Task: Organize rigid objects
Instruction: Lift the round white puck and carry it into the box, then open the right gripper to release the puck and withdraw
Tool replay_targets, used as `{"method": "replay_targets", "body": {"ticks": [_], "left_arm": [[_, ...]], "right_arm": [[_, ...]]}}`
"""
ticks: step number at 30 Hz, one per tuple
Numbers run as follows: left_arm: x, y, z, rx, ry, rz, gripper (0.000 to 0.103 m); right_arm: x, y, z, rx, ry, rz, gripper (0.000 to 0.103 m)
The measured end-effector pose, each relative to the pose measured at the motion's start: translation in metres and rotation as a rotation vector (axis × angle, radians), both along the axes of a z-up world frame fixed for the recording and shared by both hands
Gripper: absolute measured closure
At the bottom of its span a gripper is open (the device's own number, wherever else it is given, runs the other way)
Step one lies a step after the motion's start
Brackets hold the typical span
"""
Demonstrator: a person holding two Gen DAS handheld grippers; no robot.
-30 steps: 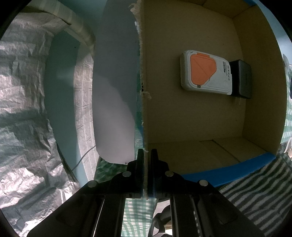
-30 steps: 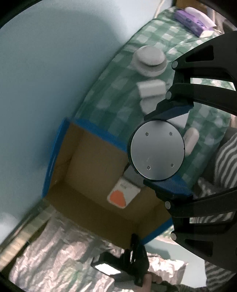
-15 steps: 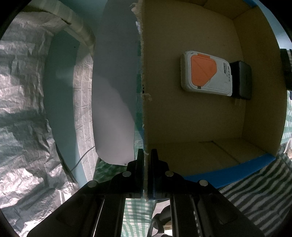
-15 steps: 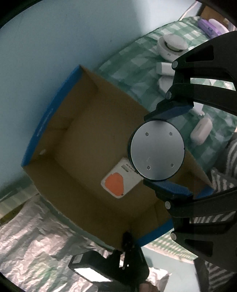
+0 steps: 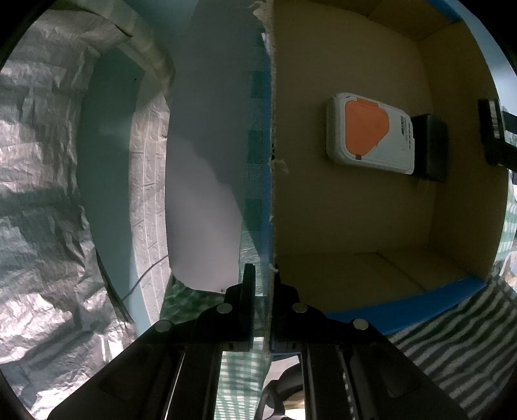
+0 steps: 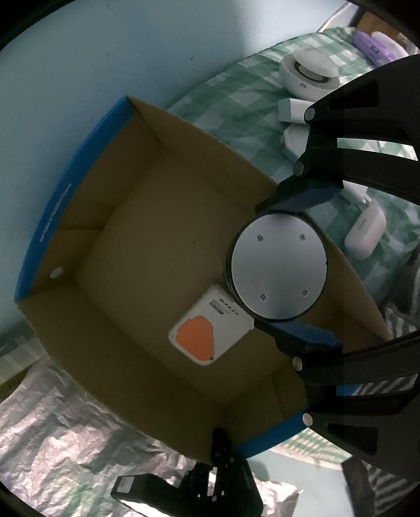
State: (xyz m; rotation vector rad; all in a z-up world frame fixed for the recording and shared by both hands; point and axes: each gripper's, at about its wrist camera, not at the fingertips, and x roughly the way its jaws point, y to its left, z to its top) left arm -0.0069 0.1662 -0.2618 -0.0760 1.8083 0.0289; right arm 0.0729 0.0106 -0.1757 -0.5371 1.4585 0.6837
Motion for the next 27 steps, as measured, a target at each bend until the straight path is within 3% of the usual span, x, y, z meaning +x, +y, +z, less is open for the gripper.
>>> {"method": "replay_targets", "body": {"ticks": [12, 17, 27], "left_arm": [[-0.002, 0.0, -0.003, 0.013, 0.002, -0.011, 0.094], [-0.003, 0.001, -0.003, 0.016, 0.0, -0.012, 0.094], [-0.003, 0.002, -0.003, 0.02, -0.003, -0.018, 0.094]], "right_arm": [[-0.006, 0.002, 0.0, 0.012, -0.02, 0.013, 0.036], [-0.005, -0.004, 0.005, 0.065, -0.015, -0.016, 0.036], [0.001, -0.033, 0.045, 0.151, -0.048, -0.111, 0.032]]}}
